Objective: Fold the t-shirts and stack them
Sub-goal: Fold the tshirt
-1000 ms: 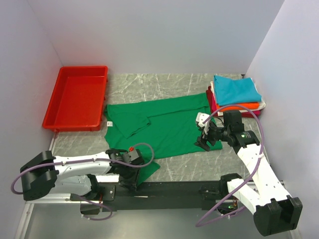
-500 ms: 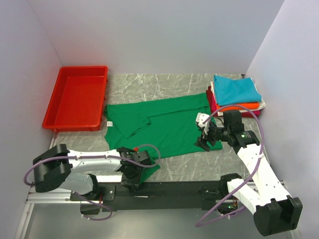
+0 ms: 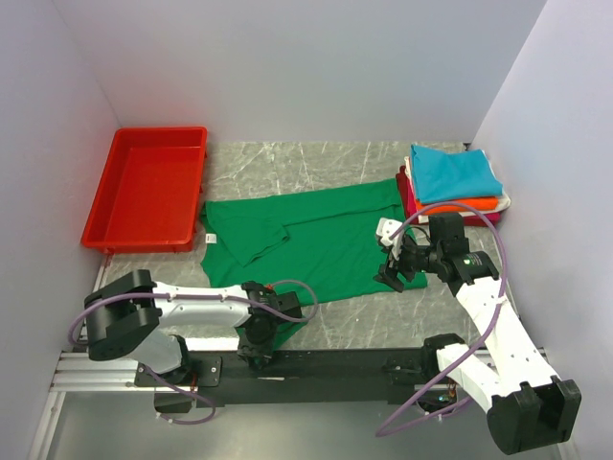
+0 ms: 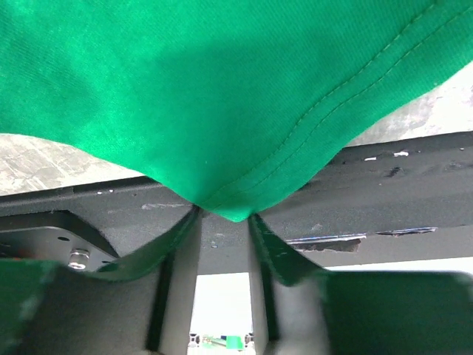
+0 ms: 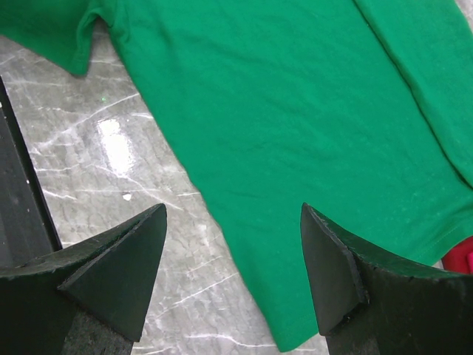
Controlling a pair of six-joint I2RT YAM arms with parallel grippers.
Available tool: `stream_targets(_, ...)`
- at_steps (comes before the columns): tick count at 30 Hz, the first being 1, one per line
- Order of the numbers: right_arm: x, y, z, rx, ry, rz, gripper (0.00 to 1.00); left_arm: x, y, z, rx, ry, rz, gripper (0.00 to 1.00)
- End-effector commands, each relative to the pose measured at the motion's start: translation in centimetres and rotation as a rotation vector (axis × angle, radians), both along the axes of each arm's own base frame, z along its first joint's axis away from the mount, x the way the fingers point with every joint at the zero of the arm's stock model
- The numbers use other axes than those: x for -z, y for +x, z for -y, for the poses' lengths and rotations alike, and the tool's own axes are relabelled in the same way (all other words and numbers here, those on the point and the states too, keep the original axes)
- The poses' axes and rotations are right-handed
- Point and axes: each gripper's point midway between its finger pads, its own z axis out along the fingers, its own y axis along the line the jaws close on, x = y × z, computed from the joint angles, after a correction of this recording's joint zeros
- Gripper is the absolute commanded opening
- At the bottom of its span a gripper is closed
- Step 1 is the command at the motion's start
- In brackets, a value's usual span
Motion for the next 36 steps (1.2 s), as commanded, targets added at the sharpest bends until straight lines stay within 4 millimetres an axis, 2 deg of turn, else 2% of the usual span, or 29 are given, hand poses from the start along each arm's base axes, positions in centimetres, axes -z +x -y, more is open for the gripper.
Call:
stream_targets(1, -0.3, -0.3, -0.2, -0.018, 0.011, 0.008, 0.79, 1.0, 1.3, 1.0, 0.022, -0.016, 0.071, 0.32)
stream_targets(10, -0.2, -0.5, -0.2, -0.021, 0.012, 0.004, 0.79, 0.5, 1.5, 1.6, 0.025, -0.029, 0.075, 0.15)
stream_targets(13, -0.2, -0.5, -0.2, -0.021, 0.01, 0.004, 0.79, -0.2, 2.1, 1.9, 0.025, -0.044, 0.112, 0.06)
stream_targets(16, 0.0, -0.4, -0.1, -0.02, 0.005, 0.002, 0.79, -1.8, 2.6, 2.4, 0.021, -0.081, 0.141, 0.01)
stream_targets(26, 0.1, -0.2, 0.1, -0.01, -0.005, 0.001, 0.79, -5.9, 2.9, 4.1, 0.037, -0.228, 0.177, 0.0)
stream_targets(30, 0.6, 0.4, 1.5, 0.005, -0.102, 0.048, 0.79, -6.3, 3.3, 3.7, 0.034, -0.228, 0.188, 0.0)
stream_targets(33, 3.0, 0.8, 5.0, -0.074, -0.351, 0.136, 0.79, -6.4, 3.7, 3.2, 0.02, -0.229, 0.199, 0.01)
stream_targets(36, 5.8, 0.3, 8.3, -0.146, -0.508, 0.104, 0.76, -7.0, 4.2, 2.8, 0.003, -0.243, 0.217, 0.01)
